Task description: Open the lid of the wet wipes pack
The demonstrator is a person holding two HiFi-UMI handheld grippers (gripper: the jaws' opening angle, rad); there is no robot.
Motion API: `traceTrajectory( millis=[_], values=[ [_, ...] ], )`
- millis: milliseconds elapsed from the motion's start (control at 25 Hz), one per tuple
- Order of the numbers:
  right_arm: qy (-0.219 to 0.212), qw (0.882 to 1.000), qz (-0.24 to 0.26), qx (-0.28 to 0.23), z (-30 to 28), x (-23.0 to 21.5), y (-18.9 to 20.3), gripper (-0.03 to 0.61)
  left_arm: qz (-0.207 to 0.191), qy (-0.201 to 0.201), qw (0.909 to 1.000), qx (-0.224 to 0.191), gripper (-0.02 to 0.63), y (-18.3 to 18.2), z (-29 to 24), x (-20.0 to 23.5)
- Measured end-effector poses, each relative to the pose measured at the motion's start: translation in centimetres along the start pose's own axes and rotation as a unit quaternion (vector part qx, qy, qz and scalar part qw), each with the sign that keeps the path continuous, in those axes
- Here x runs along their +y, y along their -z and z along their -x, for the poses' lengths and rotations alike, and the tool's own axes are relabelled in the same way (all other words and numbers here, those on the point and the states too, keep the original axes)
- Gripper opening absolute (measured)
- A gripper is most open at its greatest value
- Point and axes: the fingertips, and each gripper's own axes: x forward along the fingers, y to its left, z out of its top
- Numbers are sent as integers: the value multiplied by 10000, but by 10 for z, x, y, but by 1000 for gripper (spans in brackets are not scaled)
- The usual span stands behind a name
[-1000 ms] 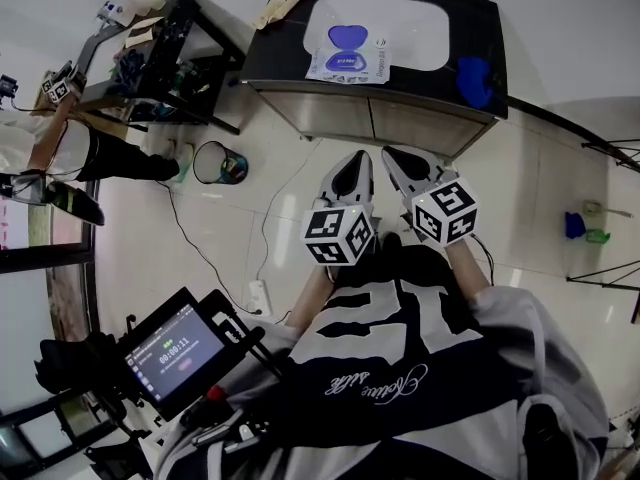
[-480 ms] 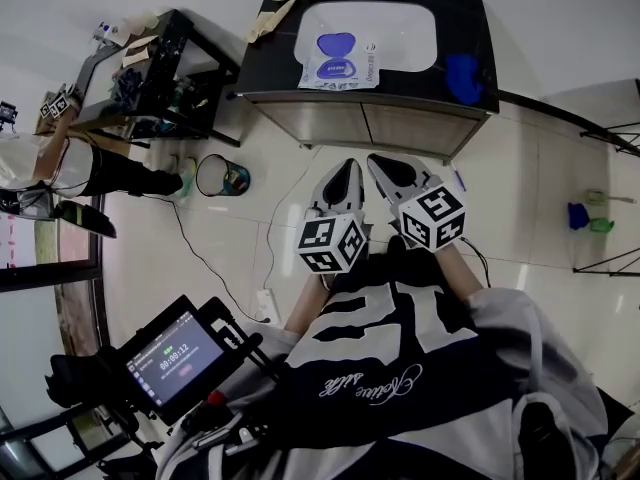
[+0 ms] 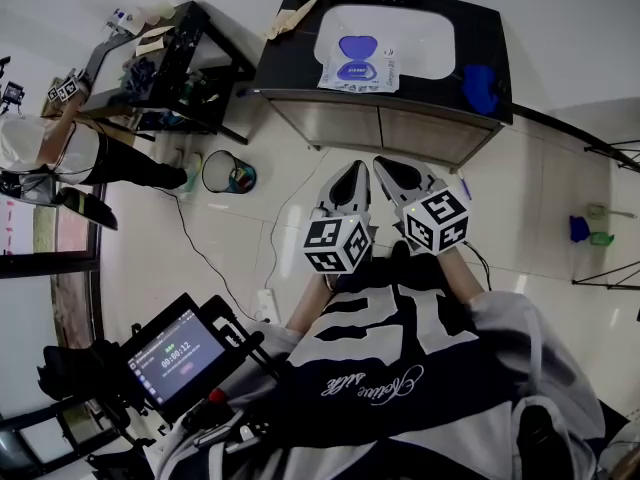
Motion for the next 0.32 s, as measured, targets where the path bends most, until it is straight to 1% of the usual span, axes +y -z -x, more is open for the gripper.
traceTrajectory(
  millis=[320],
  values=[
    [69, 10000, 19, 68, -9, 11, 6, 0, 46, 56, 10000, 29, -2, 0, 9, 14]
  ],
)
